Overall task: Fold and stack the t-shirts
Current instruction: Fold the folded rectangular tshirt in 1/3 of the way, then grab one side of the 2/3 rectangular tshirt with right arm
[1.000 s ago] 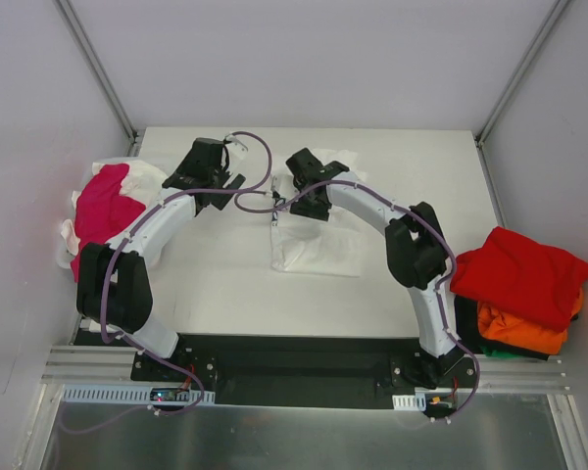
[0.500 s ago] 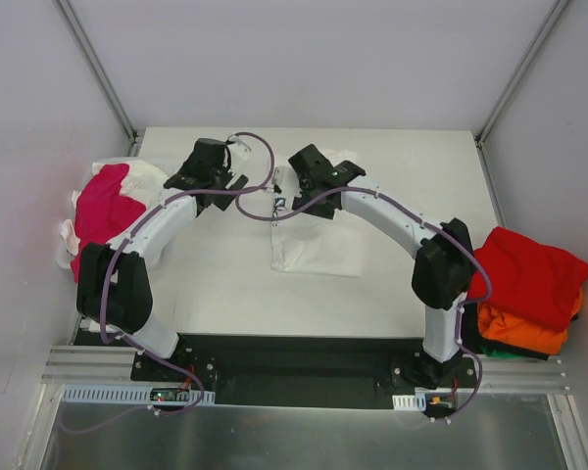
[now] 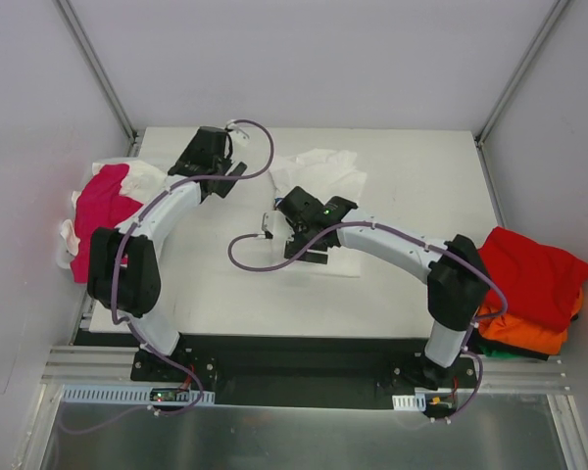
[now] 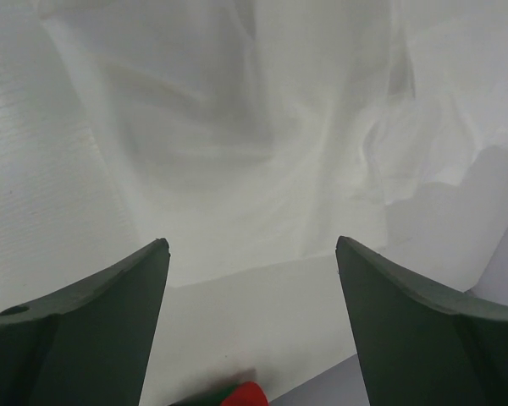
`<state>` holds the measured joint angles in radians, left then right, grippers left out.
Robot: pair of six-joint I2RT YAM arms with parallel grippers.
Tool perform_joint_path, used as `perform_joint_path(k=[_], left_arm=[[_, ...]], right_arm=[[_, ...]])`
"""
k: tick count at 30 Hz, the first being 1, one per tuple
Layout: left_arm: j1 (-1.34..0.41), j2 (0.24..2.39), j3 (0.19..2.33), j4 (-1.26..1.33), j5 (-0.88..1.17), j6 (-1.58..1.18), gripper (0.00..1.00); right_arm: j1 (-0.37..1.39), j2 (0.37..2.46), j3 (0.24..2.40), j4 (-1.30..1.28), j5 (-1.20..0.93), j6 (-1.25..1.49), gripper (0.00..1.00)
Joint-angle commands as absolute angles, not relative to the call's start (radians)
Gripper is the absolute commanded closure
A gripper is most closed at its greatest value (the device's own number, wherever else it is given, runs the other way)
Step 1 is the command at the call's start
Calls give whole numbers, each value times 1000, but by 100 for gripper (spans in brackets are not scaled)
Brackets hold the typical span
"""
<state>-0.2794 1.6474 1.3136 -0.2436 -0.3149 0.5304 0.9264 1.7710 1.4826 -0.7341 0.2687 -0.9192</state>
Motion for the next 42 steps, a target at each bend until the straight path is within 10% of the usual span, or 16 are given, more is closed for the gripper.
perform_joint_path(k=[1, 42], left_arm=[[-233, 1719, 1436, -209, -385, 512, 1], [-127, 1852, 1496, -193, -402, 522, 1]], right_arm=[[923, 1818, 1491, -666, 213, -910, 16], [1002, 2128, 1674, -574, 34, -933, 11]])
